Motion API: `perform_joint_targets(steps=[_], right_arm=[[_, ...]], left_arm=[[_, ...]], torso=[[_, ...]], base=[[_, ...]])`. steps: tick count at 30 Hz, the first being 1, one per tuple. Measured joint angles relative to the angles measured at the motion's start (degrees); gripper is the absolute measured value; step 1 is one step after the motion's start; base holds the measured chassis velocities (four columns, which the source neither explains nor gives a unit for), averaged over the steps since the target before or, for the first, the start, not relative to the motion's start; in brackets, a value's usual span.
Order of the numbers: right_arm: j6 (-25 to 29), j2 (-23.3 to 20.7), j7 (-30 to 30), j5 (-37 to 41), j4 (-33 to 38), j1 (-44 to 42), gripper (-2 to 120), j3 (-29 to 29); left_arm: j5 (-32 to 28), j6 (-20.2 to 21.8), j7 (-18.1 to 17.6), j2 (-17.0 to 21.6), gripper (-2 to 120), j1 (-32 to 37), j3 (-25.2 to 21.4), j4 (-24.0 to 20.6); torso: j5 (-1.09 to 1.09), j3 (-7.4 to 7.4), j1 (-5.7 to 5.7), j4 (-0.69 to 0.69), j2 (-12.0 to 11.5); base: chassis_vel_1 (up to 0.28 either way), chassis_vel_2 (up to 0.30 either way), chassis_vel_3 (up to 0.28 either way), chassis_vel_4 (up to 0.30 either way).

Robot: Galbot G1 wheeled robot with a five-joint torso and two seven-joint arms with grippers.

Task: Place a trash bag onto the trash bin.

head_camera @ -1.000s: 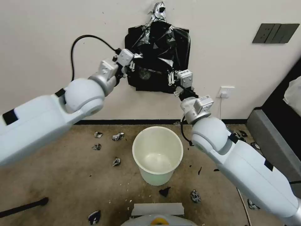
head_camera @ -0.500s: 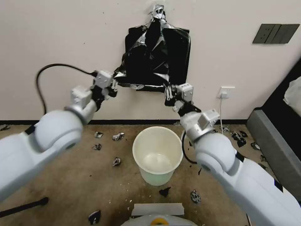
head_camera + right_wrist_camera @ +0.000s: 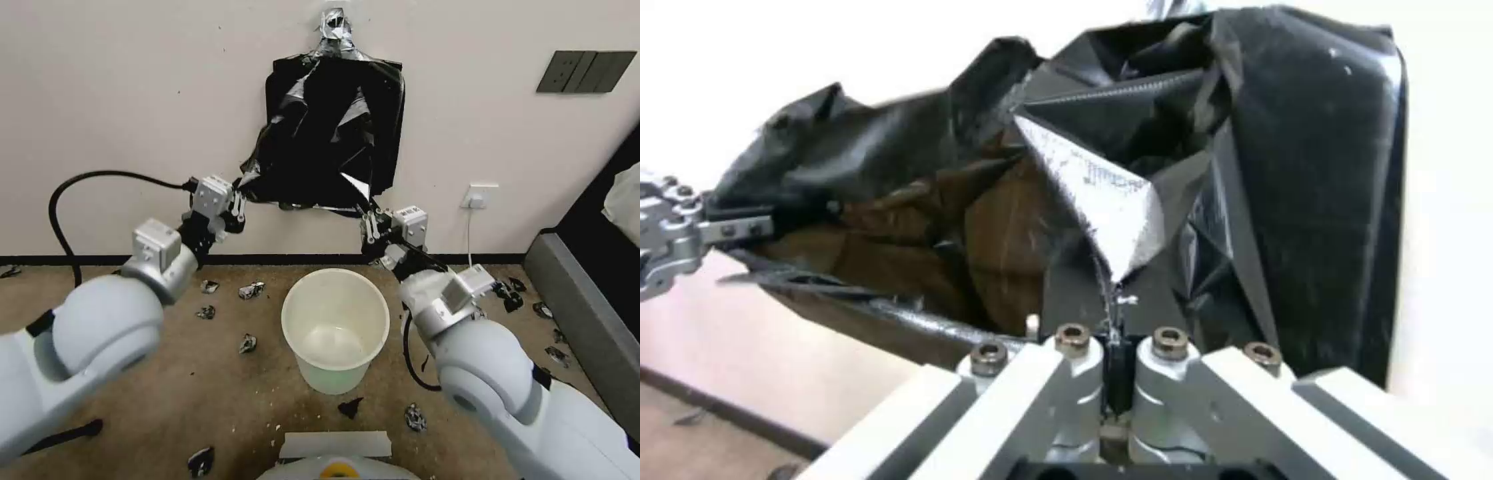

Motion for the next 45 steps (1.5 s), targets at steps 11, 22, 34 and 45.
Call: perform_joint_targets(steps=[11,22,34,45], right_arm=[[-0.88,-2.01,0.81,2.93,4.96,-16.30,0,9.76],[-1.13,-4.46,1.93,6.66,4.86,-19.49,0,12.54],[-0.92,-1.99,2.37,10.41,1.90,-19.74,0,13.59],[-1.04,-0.35,4.32,10.49,-3.16,-22.20,0,13.22]], left_arm=[[-1.10,0.74,0.12,-0.91,0,1.77,2.06,-3.86],[-3.42,1.65,-1.50,-3.79,0,2.44,4.91,-3.96],[4.09,1.18,-2.98,-16.42,0,2.85,15.45,4.50],[2.29,1.87,-8.52,-23.48,0,5.07,18.52,8.25]], torso=[[0.01,0.00,0.00,-0.02,0.00],[0.01,0.00,0.00,0.00,0.00],[0.02,0.01,0.00,-0.01,0.00],[0.02,0.00,0.00,-0.02,-0.01]], base=[[0.000,0.000,0.000,0.000],[0.000,0.000,0.000,0.000],[0.000,0.000,0.000,0.000],[0.000,0.000,0.000,0.000]])
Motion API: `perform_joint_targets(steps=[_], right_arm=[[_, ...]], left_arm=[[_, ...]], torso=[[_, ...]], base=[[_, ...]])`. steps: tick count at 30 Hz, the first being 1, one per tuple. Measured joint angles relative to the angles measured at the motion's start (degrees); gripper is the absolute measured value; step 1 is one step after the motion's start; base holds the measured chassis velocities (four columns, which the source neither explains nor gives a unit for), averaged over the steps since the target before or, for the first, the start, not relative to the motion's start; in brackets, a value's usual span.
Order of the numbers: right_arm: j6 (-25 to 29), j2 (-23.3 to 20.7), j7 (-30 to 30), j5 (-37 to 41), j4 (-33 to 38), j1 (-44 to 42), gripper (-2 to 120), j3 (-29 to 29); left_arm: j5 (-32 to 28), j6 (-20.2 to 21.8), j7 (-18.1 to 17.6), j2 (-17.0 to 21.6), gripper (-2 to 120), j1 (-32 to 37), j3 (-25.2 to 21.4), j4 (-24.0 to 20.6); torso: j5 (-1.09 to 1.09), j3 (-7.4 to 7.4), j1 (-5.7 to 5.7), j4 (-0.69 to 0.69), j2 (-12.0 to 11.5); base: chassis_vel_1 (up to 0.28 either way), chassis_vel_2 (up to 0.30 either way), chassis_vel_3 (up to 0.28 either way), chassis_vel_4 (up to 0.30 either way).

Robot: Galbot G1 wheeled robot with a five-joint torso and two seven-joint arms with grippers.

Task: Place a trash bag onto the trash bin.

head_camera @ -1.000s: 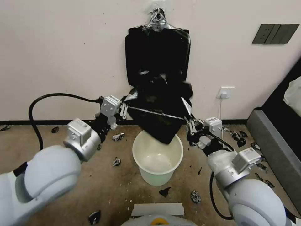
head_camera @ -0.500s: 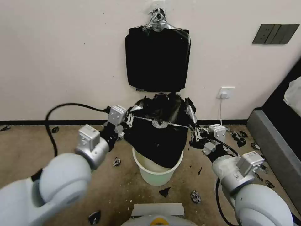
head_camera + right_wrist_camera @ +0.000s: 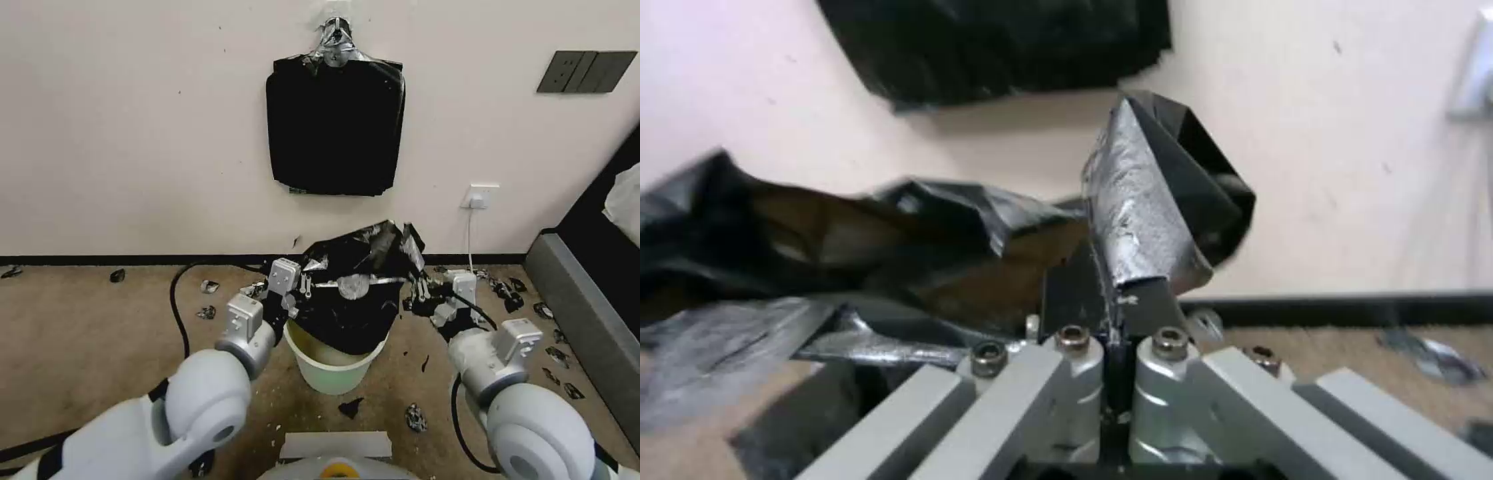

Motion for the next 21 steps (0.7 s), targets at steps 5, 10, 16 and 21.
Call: perform_joint_targets(steps=[5,10,16,21], right_arm=[[-1.46,-0.01,1.65,-0.09,-0.36,-1.30,0,-0.86],[-2.28,2.32,2.56,-0.69,-2.05,-1.78,0,-3.87],[-3.20,3.51,2.95,-0.48,-2.90,-1.83,0,-5.84],[-5.03,4.17,4.56,-0.50,-3.58,-3.26,0,-7.22]], left_arm=[[-0.94,0.55,-2.42,-3.41,0,2.54,-0.04,0.87],[-1.13,0.71,-3.39,-5.46,0,8.59,-3.24,1.76],[-1.03,0.53,-3.43,-6.29,0,15.75,-7.83,0.58],[2.20,0.15,-3.02,-8.63,0,21.12,-9.27,0.46]], torso=[[-0.02,0.00,0.00,0.00,0.00],[-0.01,0.00,0.00,0.00,0.00],[-0.01,0.00,0.00,0.01,0.00],[-0.02,0.00,0.00,0.01,0.00]], base=[[0.000,0.000,0.000,0.000],[0.000,0.000,0.000,0.000],[0.000,0.000,0.000,0.000],[0.000,0.000,0.000,0.000]])
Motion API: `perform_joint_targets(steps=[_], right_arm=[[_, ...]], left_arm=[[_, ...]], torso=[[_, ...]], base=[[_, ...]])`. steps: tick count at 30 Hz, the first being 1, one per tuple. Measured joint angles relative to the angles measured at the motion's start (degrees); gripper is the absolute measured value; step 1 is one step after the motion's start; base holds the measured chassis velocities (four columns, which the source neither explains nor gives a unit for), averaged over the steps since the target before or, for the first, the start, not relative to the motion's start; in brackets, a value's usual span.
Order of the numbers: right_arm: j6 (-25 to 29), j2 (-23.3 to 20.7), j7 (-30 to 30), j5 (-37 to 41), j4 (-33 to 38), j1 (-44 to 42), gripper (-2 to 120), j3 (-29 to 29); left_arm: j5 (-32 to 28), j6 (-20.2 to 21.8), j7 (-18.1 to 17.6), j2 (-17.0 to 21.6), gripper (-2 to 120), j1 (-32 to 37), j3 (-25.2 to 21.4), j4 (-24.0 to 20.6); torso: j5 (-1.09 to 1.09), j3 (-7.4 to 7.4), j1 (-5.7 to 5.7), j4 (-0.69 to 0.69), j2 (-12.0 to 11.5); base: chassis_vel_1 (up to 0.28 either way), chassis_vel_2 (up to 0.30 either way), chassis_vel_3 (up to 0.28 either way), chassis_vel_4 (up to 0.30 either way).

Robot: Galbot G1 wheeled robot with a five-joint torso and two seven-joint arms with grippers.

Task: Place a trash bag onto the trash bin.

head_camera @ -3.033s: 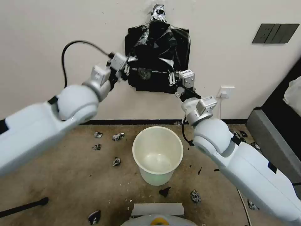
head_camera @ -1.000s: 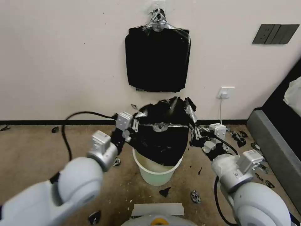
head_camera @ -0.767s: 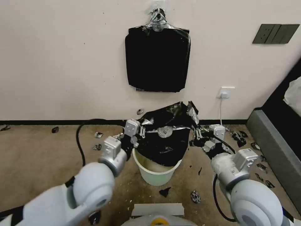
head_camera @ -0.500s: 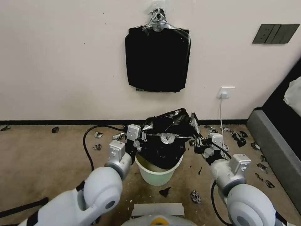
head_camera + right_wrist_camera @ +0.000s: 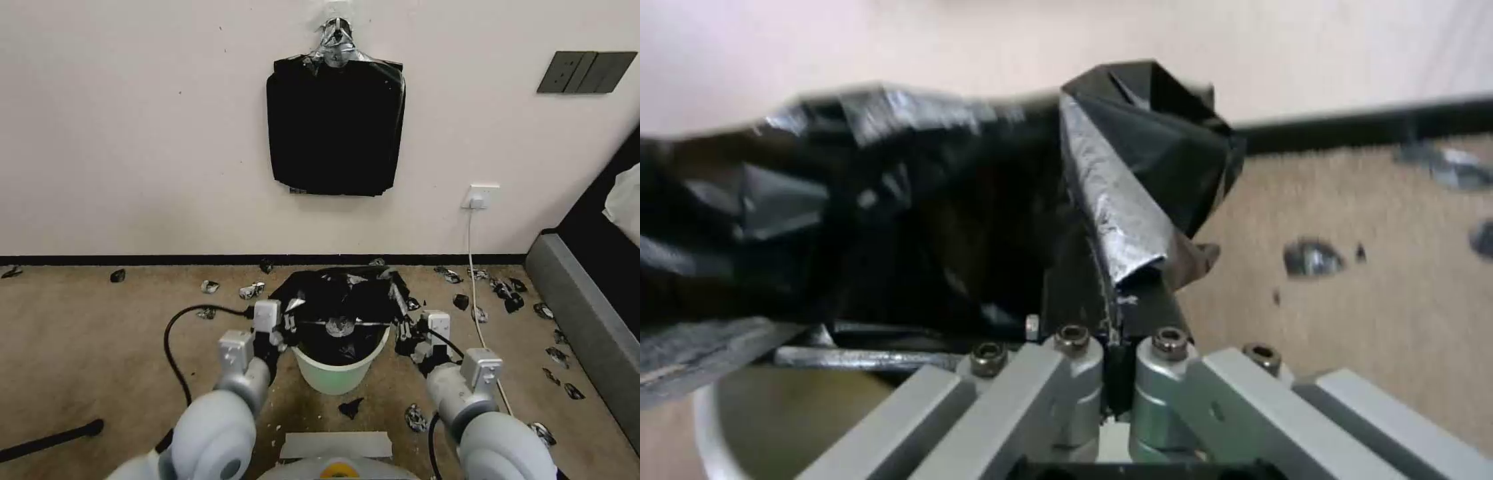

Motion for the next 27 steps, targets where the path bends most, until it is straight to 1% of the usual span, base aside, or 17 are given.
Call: perform_joint_targets(steps=[2,5,6,8,11,14,16,18,20,27], right_arm=[[-0.85,0.19,0.89,0.23,-0.12,-0.42,0,-0.32],[-4.58,0.77,4.82,3.04,0.04,-1.00,0,-0.94],[-4.58,0.77,4.82,3.04,0.04,-1.00,0,-0.94],[-7.06,1.33,8.00,6.65,0.91,-0.94,0,-1.22],[-7.82,1.47,9.00,8.19,1.19,-0.87,0,-1.29],[-9.63,1.92,11.39,12.14,1.37,-0.11,0,-1.51],[-9.92,2.06,11.71,12.72,1.18,0.13,0,-1.52],[-10.91,3.05,13.04,15.52,0.18,0.94,0,-1.52],[-11.13,3.34,13.34,16.46,-0.16,1.09,0,-1.47],[-11.34,5.06,13.50,19.59,-3.02,3.17,0,-1.11]], left_arm=[[0.58,-0.01,0.02,-0.57,0,1.02,-0.11,-0.03],[2.08,0.32,-0.03,-0.86,0,3.59,-0.21,-0.92],[2.08,0.32,-0.03,-0.86,0,3.59,-0.21,-0.92],[2.70,0.48,-0.03,-0.19,0,5.15,-0.63,-1.73],[2.84,0.53,-0.03,-0.02,0,5.69,-0.85,-1.93],[3.11,0.96,-0.03,0.19,0,7.72,-1.84,-2.21],[3.19,0.98,-0.01,0.22,0,8.17,-2.03,-2.21],[3.42,1.00,0.22,0.10,0,9.96,-2.77,-1.74],[3.47,1.00,0.35,0.01,0,10.38,-2.96,-1.51],[4.20,0.76,1.65,-0.94,0,11.01,-3.40,1.49]], torso=[[0.00,0.00,0.00,-0.01,0.00],[0.00,0.00,0.00,0.00,0.00],[0.00,0.00,0.00,0.00,0.00],[0.01,0.00,0.00,0.00,0.00],[0.01,0.00,0.00,-0.01,0.00],[0.00,0.00,0.00,0.00,0.00],[0.00,0.00,0.00,0.00,0.00],[0.00,0.00,0.00,0.00,0.00],[0.00,0.00,0.00,0.00,0.00],[0.00,0.00,0.00,0.00,0.00]], base=[[0.000,0.000,0.000,0.000],[0.000,0.000,0.000,0.000],[0.000,0.000,0.000,0.000],[0.000,0.000,0.000,0.000],[0.000,0.000,0.000,0.000],[0.000,0.000,0.000,0.000],[0.000,0.000,0.000,0.000],[0.000,0.000,0.000,0.000],[0.000,0.000,0.000,0.000],[0.000,0.000,0.000,0.000]])
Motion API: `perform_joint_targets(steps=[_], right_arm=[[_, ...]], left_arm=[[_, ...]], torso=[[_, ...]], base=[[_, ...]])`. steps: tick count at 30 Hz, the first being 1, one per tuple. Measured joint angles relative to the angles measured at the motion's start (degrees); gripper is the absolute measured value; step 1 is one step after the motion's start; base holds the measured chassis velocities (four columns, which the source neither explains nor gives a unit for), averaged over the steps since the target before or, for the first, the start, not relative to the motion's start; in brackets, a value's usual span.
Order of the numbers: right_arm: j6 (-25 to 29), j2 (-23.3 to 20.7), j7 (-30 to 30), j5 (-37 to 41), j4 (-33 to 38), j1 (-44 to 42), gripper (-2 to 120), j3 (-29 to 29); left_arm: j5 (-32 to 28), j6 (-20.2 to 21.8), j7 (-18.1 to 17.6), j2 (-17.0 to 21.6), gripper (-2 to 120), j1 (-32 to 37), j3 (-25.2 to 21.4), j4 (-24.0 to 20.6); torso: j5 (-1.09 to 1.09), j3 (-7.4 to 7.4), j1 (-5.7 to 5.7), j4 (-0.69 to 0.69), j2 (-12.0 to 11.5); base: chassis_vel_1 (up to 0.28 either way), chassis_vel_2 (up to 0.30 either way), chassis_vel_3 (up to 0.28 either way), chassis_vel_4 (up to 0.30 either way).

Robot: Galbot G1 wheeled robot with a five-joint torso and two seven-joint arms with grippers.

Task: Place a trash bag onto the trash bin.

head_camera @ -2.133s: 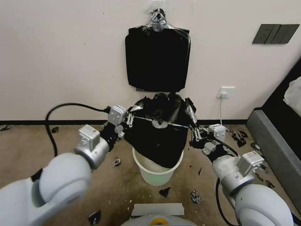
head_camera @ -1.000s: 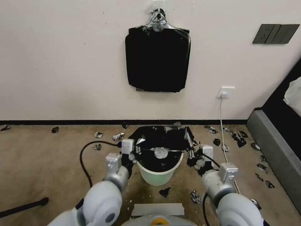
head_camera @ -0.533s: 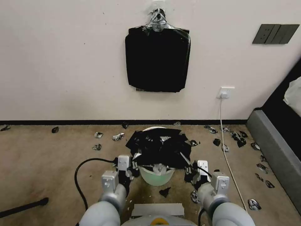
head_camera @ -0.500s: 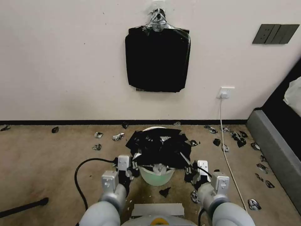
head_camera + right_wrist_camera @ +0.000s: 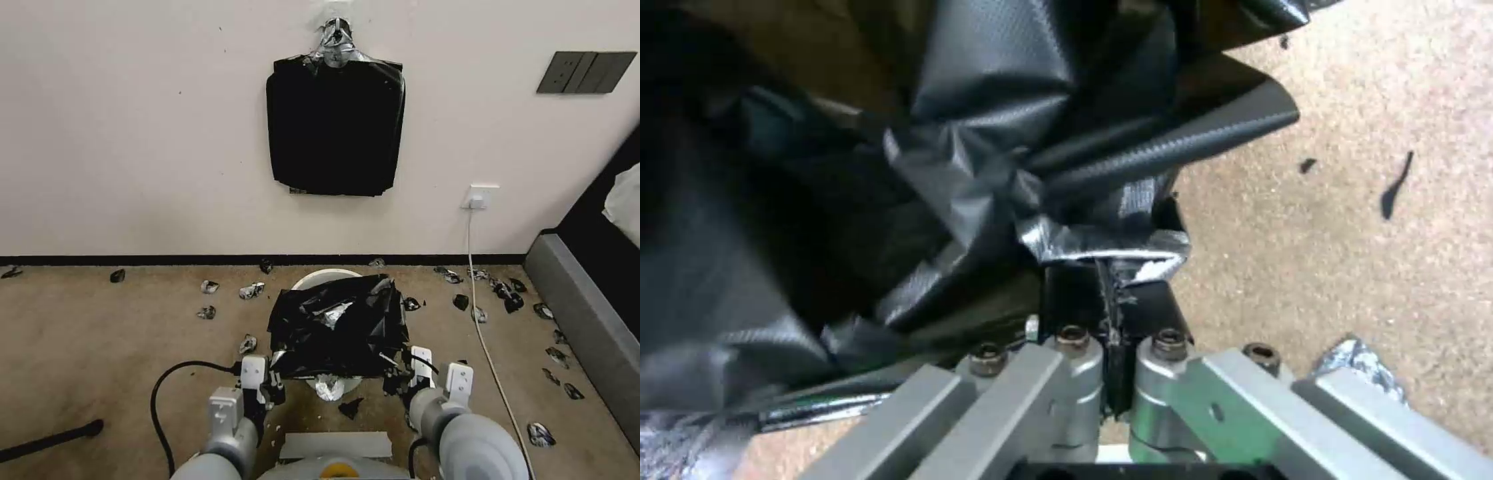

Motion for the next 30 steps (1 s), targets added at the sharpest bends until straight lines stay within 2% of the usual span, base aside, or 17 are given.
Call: perform_joint_targets(steps=[5,8,17,23,26,27,29,30], right_arm=[[0.22,0.60,-0.47,0.72,-2.07,1.80,0,0.05],[1.24,0.73,-2.84,0.88,-4.35,2.03,0,0.63],[3.09,0.70,-6.65,-0.87,-6.88,1.99,0,1.26],[3.91,0.78,-7.72,-1.99,-6.33,-0.12,0,1.78],[4.08,0.57,-7.63,-2.48,-5.66,-1.07,7,2.18],[4.13,0.39,-7.62,-2.56,-5.21,-1.65,14,2.37],[4.18,0.26,-7.62,-2.59,-4.74,-2.08,17,2.52],[4.23,0.16,-7.63,-2.61,-4.29,-2.43,22,2.70]], left_arm=[[-0.11,-0.11,0.20,-0.76,0,-1.82,0.48,3.13],[1.52,-1.86,1.89,-0.90,0,-3.65,0.44,7.80],[2.01,-4.26,2.64,-1.76,0,-5.17,0.40,9.97],[1.58,-4.00,2.89,-2.16,0,-4.47,0.06,9.70],[1.67,-2.97,2.86,-2.11,9,-3.97,-0.36,9.06],[2.03,-2.51,2.85,-2.02,13,-3.59,-0.55,8.93],[2.42,-2.33,2.85,-1.96,16,-3.30,-0.71,8.90],[2.69,-2.06,2.84,-1.79,21,-2.97,-0.91,8.72]], torso=[[0.00,0.00,0.00,0.00,0.00],[0.00,0.00,0.00,0.00,0.00],[0.01,0.00,0.00,0.00,0.00],[0.01,0.00,0.00,0.00,0.00],[0.01,0.00,0.00,0.00,0.00],[0.00,0.00,0.00,-0.01,0.00],[0.01,0.00,0.00,0.00,0.00],[0.00,0.00,0.00,-0.01,0.00]], base=[[0.000,0.000,0.000,0.000],[0.000,0.000,0.000,0.000],[0.000,0.000,0.000,0.000],[0.000,0.000,0.000,0.000],[0.000,0.000,0.000,0.000],[0.000,0.000,0.000,0.000],[0.000,0.000,0.000,0.000],[0.000,0.000,0.000,0.000]])
